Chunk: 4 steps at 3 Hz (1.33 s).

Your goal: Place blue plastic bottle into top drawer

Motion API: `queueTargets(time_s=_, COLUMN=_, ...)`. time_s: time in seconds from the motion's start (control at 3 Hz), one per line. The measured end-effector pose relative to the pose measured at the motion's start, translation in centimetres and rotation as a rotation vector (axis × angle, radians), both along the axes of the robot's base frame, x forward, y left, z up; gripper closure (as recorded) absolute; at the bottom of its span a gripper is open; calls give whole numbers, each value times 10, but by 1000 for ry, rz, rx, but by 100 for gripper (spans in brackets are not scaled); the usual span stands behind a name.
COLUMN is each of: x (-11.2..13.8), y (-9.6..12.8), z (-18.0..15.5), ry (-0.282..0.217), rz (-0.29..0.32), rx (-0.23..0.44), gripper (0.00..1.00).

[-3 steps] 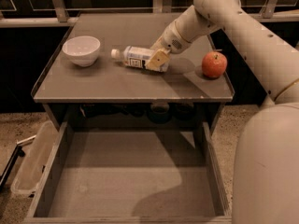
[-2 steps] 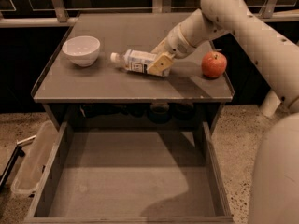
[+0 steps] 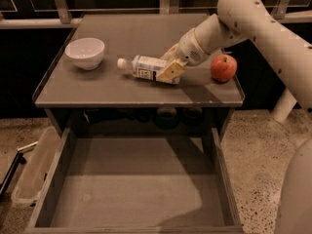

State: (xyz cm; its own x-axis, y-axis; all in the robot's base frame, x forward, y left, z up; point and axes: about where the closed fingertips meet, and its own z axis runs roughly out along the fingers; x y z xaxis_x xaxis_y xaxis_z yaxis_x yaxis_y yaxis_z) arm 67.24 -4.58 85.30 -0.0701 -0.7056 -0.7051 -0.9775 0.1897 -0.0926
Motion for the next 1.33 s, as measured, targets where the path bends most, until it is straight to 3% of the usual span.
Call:
queueTargets(time_s=0.67, x=-69, y=-30, z=13, ry=-18, rz=-2, rx=10, gripper=100)
queueTargets(time_s=1.33, x=-134, y=-54, z=82, ry=-144, rz=-15, rx=-25, gripper=100)
